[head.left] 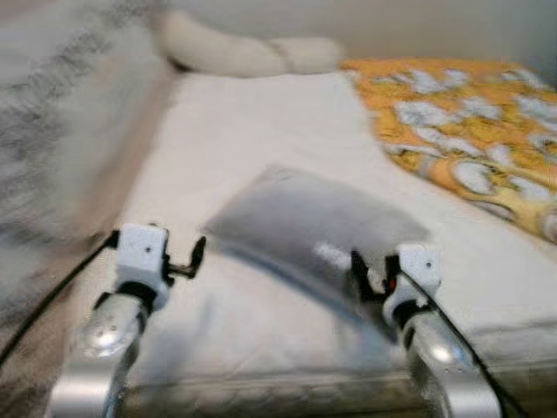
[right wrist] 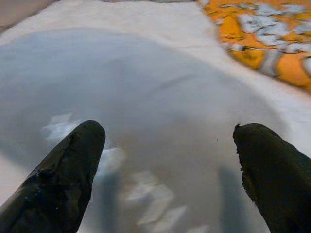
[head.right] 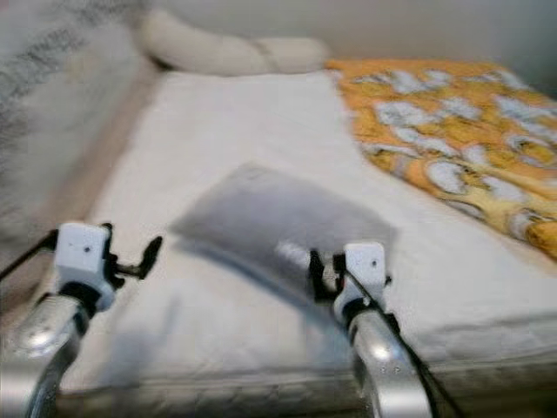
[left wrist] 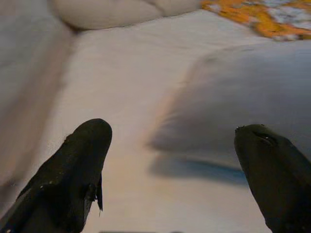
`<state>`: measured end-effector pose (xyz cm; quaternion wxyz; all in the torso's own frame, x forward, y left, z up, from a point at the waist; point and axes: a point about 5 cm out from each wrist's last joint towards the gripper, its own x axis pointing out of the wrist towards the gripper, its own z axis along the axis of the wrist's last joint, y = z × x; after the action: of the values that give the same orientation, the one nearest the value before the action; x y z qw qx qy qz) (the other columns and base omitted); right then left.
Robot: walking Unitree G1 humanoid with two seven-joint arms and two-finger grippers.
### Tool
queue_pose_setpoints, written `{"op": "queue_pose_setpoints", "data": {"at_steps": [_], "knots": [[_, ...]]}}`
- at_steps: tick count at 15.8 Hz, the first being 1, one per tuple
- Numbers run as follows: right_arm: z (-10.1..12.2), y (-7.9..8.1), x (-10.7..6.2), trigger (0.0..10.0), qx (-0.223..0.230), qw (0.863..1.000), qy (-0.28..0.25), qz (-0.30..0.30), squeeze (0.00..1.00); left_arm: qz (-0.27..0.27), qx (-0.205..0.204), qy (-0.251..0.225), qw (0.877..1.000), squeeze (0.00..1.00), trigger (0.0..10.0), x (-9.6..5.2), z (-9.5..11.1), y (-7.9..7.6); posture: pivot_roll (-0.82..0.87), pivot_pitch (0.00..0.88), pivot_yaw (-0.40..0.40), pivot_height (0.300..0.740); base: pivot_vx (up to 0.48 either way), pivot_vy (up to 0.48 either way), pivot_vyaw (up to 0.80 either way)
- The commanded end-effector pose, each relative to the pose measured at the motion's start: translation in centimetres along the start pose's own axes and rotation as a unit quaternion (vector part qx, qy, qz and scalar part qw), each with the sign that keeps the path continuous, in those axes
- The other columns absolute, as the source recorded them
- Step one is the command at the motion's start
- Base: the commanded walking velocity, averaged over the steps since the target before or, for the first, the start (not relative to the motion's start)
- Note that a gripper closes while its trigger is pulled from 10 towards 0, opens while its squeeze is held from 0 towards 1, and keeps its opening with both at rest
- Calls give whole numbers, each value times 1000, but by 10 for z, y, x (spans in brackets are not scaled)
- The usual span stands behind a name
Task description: Clean up the room
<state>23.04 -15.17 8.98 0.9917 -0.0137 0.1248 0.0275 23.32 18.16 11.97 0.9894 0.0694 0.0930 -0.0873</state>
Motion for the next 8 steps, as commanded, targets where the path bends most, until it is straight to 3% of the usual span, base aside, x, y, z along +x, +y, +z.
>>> {"op": "queue_pose_setpoints", "data": {"at_steps": [1, 7, 8], "knots": [[9, -5, 4, 10000, 4, 1000, -21, -3, 0, 6, 1, -7, 1000, 0, 10000, -1, 3, 3, 24, 0, 0, 740, 0, 0, 0], [21, -22, 12, 10000, 4, 999, -40, -22, 0, 13, 5, 2, 1000, 0, 10000, 1, 2, 5, 22, 0, 11, 740, 0, 0, 0], [23, -33, 21, 10000, -13, 999, -26, -43, 0, 2, 14, 18, 1000, 0, 10000, 8, -2, 4, 16, 0, 19, 740, 0, 0, 0]]}}
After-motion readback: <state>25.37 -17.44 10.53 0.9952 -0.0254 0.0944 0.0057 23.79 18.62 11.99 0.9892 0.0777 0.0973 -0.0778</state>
